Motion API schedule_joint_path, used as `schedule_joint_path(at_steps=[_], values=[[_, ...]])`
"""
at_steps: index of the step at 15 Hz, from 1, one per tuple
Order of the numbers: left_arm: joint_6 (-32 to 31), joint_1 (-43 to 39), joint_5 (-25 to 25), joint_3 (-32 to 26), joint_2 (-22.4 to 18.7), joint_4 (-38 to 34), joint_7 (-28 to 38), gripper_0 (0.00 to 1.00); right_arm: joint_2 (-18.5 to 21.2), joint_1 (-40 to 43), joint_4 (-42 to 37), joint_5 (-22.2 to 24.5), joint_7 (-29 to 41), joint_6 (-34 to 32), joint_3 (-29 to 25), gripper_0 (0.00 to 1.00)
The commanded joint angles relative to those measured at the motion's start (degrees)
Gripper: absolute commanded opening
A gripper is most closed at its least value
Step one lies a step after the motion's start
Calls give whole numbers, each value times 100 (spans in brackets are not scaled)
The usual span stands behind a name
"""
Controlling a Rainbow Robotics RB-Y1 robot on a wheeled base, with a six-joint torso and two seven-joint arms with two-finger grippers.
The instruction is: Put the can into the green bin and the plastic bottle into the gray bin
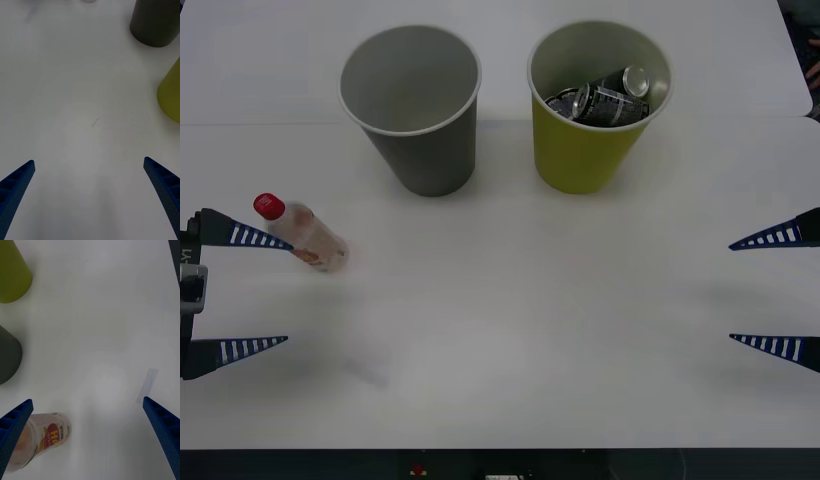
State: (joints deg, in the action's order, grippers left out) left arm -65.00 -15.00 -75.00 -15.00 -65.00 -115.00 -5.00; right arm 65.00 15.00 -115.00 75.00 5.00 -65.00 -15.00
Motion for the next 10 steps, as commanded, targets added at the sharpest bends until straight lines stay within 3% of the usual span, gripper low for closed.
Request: schedule_joint_path(at_steps=[1,10], values=[[84,-12,20,23,84,30,-1,100,0,0,0,0,0,0,0,100],[673,-293,460,-20,40,30,140,100,0,0,0,0,0,0,0,100]])
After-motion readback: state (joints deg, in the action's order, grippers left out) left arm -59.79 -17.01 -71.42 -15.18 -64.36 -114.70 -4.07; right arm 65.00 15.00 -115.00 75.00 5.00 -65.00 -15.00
